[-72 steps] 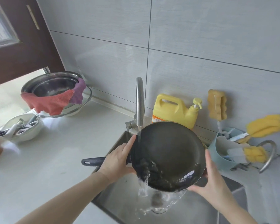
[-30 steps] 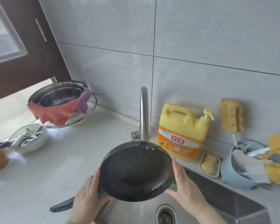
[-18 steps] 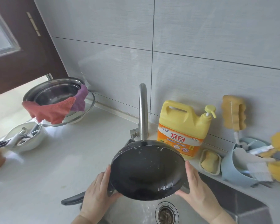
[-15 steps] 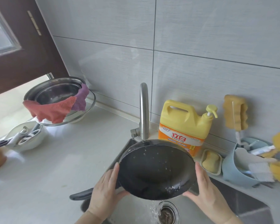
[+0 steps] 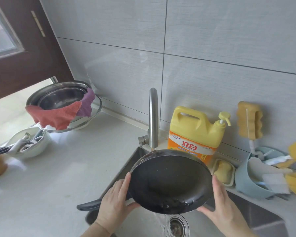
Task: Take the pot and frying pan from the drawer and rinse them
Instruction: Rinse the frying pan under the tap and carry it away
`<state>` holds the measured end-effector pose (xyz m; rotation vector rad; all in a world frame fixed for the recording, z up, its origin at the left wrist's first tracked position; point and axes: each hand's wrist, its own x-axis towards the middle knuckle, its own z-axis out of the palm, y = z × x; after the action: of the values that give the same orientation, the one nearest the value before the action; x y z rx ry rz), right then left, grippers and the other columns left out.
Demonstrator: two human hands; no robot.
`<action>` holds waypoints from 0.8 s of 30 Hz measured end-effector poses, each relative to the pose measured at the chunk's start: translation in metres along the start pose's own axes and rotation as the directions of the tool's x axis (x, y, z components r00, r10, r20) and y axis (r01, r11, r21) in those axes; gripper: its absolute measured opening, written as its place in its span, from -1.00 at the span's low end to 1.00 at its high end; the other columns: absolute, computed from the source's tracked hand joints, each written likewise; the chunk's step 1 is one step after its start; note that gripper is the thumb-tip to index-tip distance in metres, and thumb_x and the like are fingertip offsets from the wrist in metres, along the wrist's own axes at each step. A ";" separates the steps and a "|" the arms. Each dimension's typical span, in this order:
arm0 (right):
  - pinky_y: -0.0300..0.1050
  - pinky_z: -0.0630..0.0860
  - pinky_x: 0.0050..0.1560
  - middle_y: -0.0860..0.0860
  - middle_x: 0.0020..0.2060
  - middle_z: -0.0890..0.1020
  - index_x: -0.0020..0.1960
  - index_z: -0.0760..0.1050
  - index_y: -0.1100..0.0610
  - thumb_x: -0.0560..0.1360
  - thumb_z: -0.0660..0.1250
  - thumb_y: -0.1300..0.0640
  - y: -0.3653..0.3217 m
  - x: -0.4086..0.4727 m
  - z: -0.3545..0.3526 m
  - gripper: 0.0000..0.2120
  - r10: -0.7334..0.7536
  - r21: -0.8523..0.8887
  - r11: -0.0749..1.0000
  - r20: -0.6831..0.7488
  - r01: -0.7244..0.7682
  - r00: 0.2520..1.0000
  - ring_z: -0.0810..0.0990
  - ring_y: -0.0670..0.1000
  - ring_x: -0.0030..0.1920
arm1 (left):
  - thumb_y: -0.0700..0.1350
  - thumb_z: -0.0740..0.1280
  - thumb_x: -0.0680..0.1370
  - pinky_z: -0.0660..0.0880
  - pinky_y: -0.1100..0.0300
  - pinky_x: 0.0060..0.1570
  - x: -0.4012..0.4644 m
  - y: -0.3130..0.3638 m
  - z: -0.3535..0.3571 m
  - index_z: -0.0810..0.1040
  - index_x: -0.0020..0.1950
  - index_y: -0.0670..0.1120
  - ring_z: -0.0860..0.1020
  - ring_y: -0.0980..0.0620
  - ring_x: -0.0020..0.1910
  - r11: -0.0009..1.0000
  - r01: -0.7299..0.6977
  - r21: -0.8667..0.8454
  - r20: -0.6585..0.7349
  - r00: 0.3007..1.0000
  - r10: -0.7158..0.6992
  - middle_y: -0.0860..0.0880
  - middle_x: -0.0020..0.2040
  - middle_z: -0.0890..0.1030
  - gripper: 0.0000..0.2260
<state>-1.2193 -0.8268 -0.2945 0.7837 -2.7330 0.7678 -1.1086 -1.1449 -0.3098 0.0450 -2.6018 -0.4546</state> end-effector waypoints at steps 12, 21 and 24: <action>-0.29 0.54 0.00 0.10 0.42 0.35 0.58 -0.16 0.18 0.07 0.68 -0.13 -0.059 0.030 0.028 0.40 -0.209 -0.011 0.976 0.220 0.217 0.953 0.65 0.06 0.13 | 0.46 0.14 0.46 0.52 0.14 -0.24 -0.035 -0.040 -0.041 0.24 0.41 -0.17 0.49 -0.03 -0.03 0.985 0.145 0.088 -0.147 0.980 -0.131 -0.23 0.00 0.65 -0.19; -0.30 0.56 -0.06 0.12 0.44 0.36 0.59 -0.16 0.18 0.09 0.68 -0.12 -0.069 0.039 0.035 0.38 -0.252 -0.005 0.966 0.213 0.259 0.944 0.66 0.03 0.13 | 0.51 0.11 0.42 0.56 0.12 -0.33 -0.036 -0.042 -0.051 0.24 0.43 -0.13 0.63 -0.09 -0.15 0.962 0.273 0.022 -0.121 0.956 -0.268 -0.24 0.00 0.66 -0.15; -0.28 0.60 -0.10 0.10 0.50 0.16 0.59 -0.18 0.17 0.10 0.68 -0.13 -0.055 0.029 0.028 0.38 -0.236 -0.001 0.971 0.195 0.241 0.952 0.68 0.02 0.08 | 0.51 0.10 0.43 0.55 0.11 -0.36 -0.029 -0.033 -0.046 0.20 0.45 -0.12 0.50 -0.01 -0.07 0.973 0.229 0.008 -0.060 0.972 -0.228 -0.06 0.08 0.52 -0.15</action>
<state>-1.2154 -0.8943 -0.2854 1.2148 -2.7335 0.6342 -1.0625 -1.1869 -0.2965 0.3616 -2.5524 -0.5062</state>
